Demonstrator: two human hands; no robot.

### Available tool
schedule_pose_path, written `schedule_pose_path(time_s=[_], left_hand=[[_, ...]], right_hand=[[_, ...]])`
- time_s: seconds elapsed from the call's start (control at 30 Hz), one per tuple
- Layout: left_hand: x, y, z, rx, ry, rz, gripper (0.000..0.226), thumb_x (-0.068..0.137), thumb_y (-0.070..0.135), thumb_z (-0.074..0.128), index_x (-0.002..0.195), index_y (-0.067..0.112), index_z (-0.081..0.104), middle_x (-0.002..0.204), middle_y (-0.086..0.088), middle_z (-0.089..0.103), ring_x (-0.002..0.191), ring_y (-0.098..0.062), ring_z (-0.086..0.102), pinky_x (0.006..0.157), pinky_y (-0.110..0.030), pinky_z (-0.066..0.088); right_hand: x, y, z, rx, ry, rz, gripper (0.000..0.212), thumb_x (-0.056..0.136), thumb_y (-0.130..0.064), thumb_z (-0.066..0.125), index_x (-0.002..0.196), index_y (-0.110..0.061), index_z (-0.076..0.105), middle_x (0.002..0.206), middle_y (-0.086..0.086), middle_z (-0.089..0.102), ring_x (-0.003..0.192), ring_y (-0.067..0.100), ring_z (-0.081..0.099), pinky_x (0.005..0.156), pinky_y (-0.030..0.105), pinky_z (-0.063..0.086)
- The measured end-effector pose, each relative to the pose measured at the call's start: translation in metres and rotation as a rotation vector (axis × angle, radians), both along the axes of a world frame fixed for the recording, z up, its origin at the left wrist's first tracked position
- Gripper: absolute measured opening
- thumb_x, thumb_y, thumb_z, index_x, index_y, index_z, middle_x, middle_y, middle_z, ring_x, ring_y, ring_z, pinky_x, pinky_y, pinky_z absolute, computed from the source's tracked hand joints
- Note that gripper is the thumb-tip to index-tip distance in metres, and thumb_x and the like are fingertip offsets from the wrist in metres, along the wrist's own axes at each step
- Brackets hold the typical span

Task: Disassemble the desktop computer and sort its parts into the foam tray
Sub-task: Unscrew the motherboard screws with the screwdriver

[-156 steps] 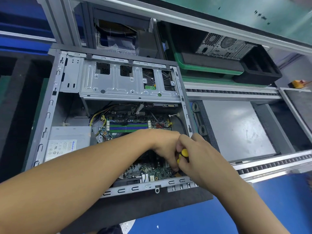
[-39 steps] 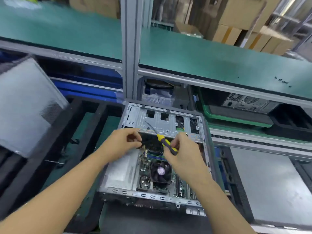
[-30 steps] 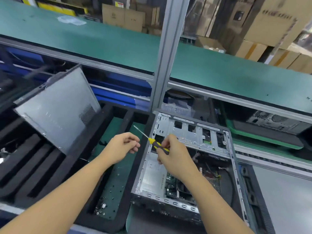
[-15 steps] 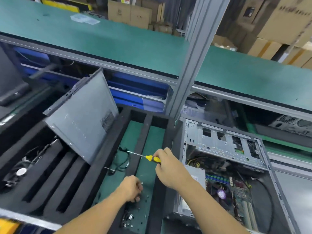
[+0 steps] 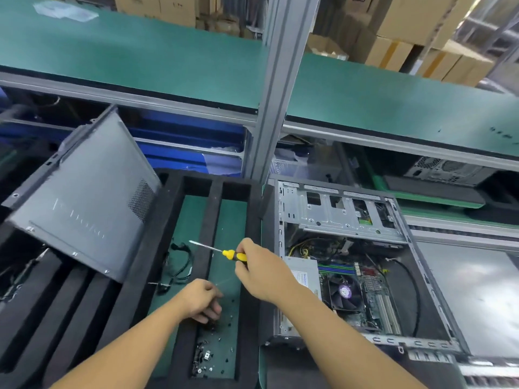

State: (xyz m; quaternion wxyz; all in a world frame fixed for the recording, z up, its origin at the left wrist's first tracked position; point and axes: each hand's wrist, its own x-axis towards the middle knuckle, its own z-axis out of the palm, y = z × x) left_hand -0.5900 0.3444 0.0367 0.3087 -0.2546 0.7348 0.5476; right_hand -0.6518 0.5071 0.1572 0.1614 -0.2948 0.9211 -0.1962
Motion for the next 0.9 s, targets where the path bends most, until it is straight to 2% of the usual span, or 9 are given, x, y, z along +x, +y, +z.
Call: schedule_pose_path(time_s=[0.13, 0.27, 0.43, 0.5, 0.6, 0.67, 0.77, 0.83, 0.9], left_hand=[[-0.012, -0.007, 0.019, -0.191, 0.31, 0.213, 0.026, 0.093, 0.022, 0.045, 0.088, 0.025, 0.07, 0.046, 0.001, 0.055, 0.044, -0.023, 0.061, 0.044, -0.022, 0.044], [-0.039, 0.013, 0.052, -0.181, 0.544, 0.308, 0.025, 0.085, 0.038, 0.047, 0.083, 0.031, 0.071, 0.051, 0.003, 0.044, 0.047, -0.014, 0.039, 0.052, -0.028, 0.033], [-0.066, 0.072, 0.093, -0.18, 0.813, 0.175, 0.018, 0.094, 0.032, 0.05, 0.087, 0.031, 0.066, 0.058, 0.001, 0.054, 0.046, -0.01, 0.038, 0.043, -0.024, 0.033], [-0.073, 0.098, 0.105, -0.208, 0.894, 0.068, 0.017, 0.095, 0.033, 0.05, 0.085, 0.034, 0.064, 0.063, 0.009, 0.06, 0.047, -0.005, 0.045, 0.044, -0.015, 0.035], [-0.085, 0.136, 0.114, -0.264, 0.878, -0.173, 0.016, 0.094, 0.03, 0.05, 0.087, 0.039, 0.062, 0.072, 0.015, 0.064, 0.055, -0.002, 0.054, 0.05, -0.013, 0.041], [-0.093, 0.156, 0.112, -0.4, 0.811, -0.404, 0.017, 0.095, 0.028, 0.049, 0.094, 0.039, 0.062, 0.086, 0.019, 0.063, 0.07, 0.002, 0.058, 0.065, -0.015, 0.048], [-0.108, 0.175, 0.1, -0.706, 0.718, -0.616, 0.02, 0.095, 0.031, 0.047, 0.105, 0.033, 0.063, 0.105, 0.015, 0.062, 0.09, -0.007, 0.06, 0.09, -0.034, 0.052], [-0.119, 0.182, 0.094, -0.801, 0.589, -0.644, 0.022, 0.093, 0.033, 0.046, 0.106, 0.031, 0.063, 0.106, 0.011, 0.061, 0.088, -0.011, 0.061, 0.088, -0.036, 0.052], [-0.131, 0.186, 0.093, -0.741, 0.387, -0.682, 0.022, 0.091, 0.03, 0.048, 0.108, 0.027, 0.062, 0.109, 0.007, 0.062, 0.092, -0.014, 0.062, 0.087, -0.038, 0.053]], right_hand=[[0.0, 0.018, 0.014, -0.202, -0.104, -0.05, 0.008, 0.098, -0.031, 0.044, 0.103, -0.032, 0.037, 0.072, -0.005, 0.054, 0.057, 0.014, 0.046, 0.053, 0.032, 0.038], [-0.004, 0.052, 0.028, -0.316, -0.103, -0.134, 0.017, 0.095, -0.034, 0.048, 0.107, -0.038, 0.037, 0.091, -0.007, 0.062, 0.058, 0.006, 0.049, 0.059, 0.03, 0.044], [-0.011, 0.114, 0.028, -0.522, -0.107, -0.336, 0.01, 0.088, -0.046, 0.048, 0.096, -0.043, 0.045, 0.076, -0.017, 0.057, 0.056, 0.003, 0.044, 0.054, 0.023, 0.038], [-0.015, 0.145, 0.023, -0.55, -0.106, -0.424, 0.014, 0.086, -0.052, 0.047, 0.097, -0.043, 0.047, 0.071, -0.017, 0.054, 0.057, 0.005, 0.042, 0.055, 0.025, 0.036], [-0.024, 0.191, 0.012, -0.581, -0.141, -0.522, 0.01, 0.088, -0.045, 0.048, 0.094, -0.039, 0.051, 0.064, -0.012, 0.048, 0.055, 0.01, 0.039, 0.051, 0.027, 0.034], [-0.03, 0.217, 0.002, -0.579, -0.179, -0.571, 0.005, 0.092, -0.032, 0.048, 0.091, -0.034, 0.053, 0.064, -0.008, 0.045, 0.054, 0.011, 0.035, 0.05, 0.025, 0.031], [-0.037, 0.247, -0.013, -0.573, -0.254, -0.623, 0.015, 0.095, -0.016, 0.047, 0.089, -0.029, 0.053, 0.065, -0.002, 0.045, 0.053, 0.011, 0.033, 0.048, 0.022, 0.029], [-0.041, 0.26, -0.02, -0.583, -0.306, -0.653, 0.015, 0.095, -0.013, 0.046, 0.091, -0.026, 0.054, 0.067, 0.002, 0.049, 0.055, 0.013, 0.036, 0.047, 0.022, 0.031], [-0.047, 0.27, -0.023, -0.609, -0.321, -0.678, 0.017, 0.092, -0.015, 0.044, 0.092, -0.028, 0.054, 0.066, 0.0, 0.057, 0.054, 0.012, 0.041, 0.047, 0.021, 0.033]])
